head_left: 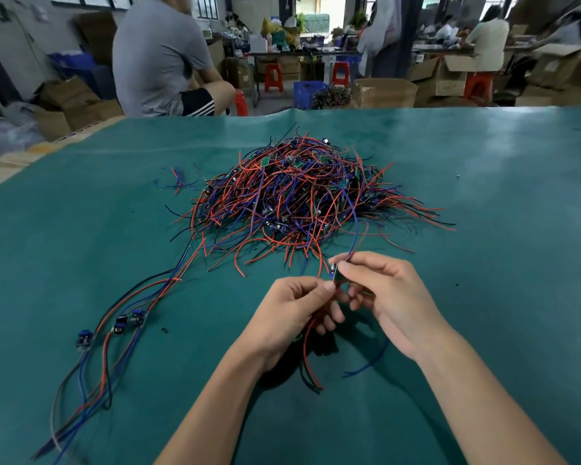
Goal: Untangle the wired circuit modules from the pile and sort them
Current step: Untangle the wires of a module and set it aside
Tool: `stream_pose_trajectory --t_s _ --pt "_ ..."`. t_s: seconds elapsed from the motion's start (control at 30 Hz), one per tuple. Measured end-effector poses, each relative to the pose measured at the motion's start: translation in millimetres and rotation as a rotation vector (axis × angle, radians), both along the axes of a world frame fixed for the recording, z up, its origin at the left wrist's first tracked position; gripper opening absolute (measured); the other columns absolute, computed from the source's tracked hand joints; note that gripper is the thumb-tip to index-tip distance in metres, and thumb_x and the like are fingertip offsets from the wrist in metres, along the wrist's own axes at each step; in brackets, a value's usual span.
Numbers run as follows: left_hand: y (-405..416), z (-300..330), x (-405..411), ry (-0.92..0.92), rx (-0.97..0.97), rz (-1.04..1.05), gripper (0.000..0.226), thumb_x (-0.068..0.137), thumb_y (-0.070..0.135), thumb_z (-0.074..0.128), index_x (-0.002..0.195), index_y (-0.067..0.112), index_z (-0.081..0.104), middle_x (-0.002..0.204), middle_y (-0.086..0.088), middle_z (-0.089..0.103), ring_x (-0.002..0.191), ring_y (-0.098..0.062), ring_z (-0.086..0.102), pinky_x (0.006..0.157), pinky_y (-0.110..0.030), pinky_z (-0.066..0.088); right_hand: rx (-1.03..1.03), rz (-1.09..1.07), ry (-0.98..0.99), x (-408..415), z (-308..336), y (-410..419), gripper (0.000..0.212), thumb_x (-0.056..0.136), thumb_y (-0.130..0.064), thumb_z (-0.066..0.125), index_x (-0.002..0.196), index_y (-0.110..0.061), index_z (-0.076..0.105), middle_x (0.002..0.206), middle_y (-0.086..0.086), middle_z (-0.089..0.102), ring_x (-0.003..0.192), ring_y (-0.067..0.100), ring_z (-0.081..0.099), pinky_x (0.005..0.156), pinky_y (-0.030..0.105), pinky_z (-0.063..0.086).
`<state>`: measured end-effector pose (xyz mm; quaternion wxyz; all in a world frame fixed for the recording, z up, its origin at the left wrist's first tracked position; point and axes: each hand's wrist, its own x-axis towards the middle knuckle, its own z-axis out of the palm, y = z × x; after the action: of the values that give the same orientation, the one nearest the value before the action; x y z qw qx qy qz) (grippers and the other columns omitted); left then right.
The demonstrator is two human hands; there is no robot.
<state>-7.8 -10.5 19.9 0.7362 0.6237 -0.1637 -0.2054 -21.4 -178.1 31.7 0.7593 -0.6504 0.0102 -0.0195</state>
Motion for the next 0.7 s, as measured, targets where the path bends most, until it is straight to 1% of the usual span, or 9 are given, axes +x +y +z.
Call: stream_pose_trajectory --t_s 0.07,0.13,0.17,0.23,0.3,0.4,0.5,0.63,0.7 --pt "0.9 -0.3 0.0 -0.002 -0.022 0.009 0.021 0.094 0.021 0.061 0.076 0.015 0.07 0.069 -0.005 0.065 0.057 -0.011 0.054 0.056 -0.018 0.045 0.045 0.067 0.014 -1.1 1.2 -0.2 0.012 0.09 -0.014 0.069 0.094 -0.011 0.081 0.079 0.003 0.069 0.064 0.016 0.06 0.058 0.024 0.045" --pt "1.7 -0.7 0.7 0.028 -0.088 0.006 0.019 0.091 0.016 0.064 0.073 0.014 0.068 0.068 -0.006 0.062 0.057 -0.012 0.051 0.056 -0.018 0.044 0.115 0.153 0.03 -2.4 3.0 -0.7 0.017 0.089 -0.017 0.068 0.099 -0.007 0.077 0.083 0.013 0.068 0.066 0.029 0.063 0.065 0.034 0.043" --pt "2.3 -0.5 1.0 0.05 -0.118 -0.006 0.019 0.091 0.014 0.065 0.073 0.014 0.068 0.067 -0.006 0.061 0.057 -0.012 0.051 0.057 -0.018 0.044 0.147 0.183 0.04 -3.2 4.2 -0.4 0.018 0.089 -0.017 0.068 0.101 -0.006 0.076 0.085 0.016 0.066 0.067 0.032 0.063 0.068 0.04 0.041" --pt "3.2 0.1 0.3 0.082 -0.154 -0.063 0.018 0.092 0.012 0.066 0.074 0.013 0.068 0.069 -0.005 0.06 0.06 -0.011 0.051 0.06 -0.018 0.045 0.197 0.225 0.058 -3.7 5.6 0.8 0.02 0.087 -0.017 0.071 0.102 -0.005 0.075 0.087 0.019 0.064 0.066 0.033 0.061 0.071 0.044 0.043" --pt "3.8 0.7 -1.4 0.123 -0.185 -0.143 0.014 0.092 0.015 0.064 0.08 0.01 0.067 0.072 -0.004 0.059 0.063 -0.011 0.051 0.063 -0.019 0.046 0.263 0.262 0.083 -4.1 5.7 2.8 0.019 0.084 -0.017 0.073 0.1 -0.006 0.076 0.085 0.019 0.057 0.062 0.031 0.059 0.067 0.043 0.052" --pt "5.1 0.9 -2.6 0.18 -0.247 -0.206 0.013 0.094 0.016 0.061 0.095 0.003 0.065 0.074 -0.004 0.056 0.065 -0.01 0.049 0.063 -0.02 0.046 0.359 0.297 0.13 -4.7 6.4 3.9 0.018 0.084 -0.017 0.072 0.099 -0.008 0.076 0.074 0.011 0.043 0.057 0.028 0.058 0.064 0.04 0.055" --pt "5.0 0.1 -1.2 0.17 -0.246 -0.189 0.012 0.093 0.013 0.062 0.095 0.004 0.069 0.074 -0.005 0.059 0.067 -0.011 0.05 0.064 -0.02 0.045 0.36 0.292 0.141 -4.0 5.5 4.9 0.02 0.08 -0.019 0.073 0.097 -0.01 0.077 0.069 0.009 0.05 0.058 0.025 0.057 0.064 0.04 0.053" --pt "2.4 -1.8 -0.7 0.124 -0.203 -0.103 0.009 0.089 0.014 0.068 0.08 0.014 0.07 0.084 -0.008 0.069 0.075 -0.014 0.061 0.071 -0.023 0.052 0.262 0.127 0.057 -3.9 5.7 7.3 0.017 0.079 -0.021 0.072 0.086 -0.008 0.079 0.078 0.011 0.068 0.061 0.019 0.058 0.055 0.03 0.05" --pt "2.9 -2.2 -0.2 0.107 -0.198 -0.064 0.01 0.089 0.012 0.07 0.079 0.015 0.07 0.089 -0.011 0.072 0.075 -0.016 0.064 0.072 -0.025 0.055 0.181 0.041 0.027 -4.1 6.2 6.9 0.019 0.075 -0.025 0.075 0.082 -0.008 0.08 0.084 0.009 0.074 0.065 0.02 0.061 0.058 0.03 0.048"
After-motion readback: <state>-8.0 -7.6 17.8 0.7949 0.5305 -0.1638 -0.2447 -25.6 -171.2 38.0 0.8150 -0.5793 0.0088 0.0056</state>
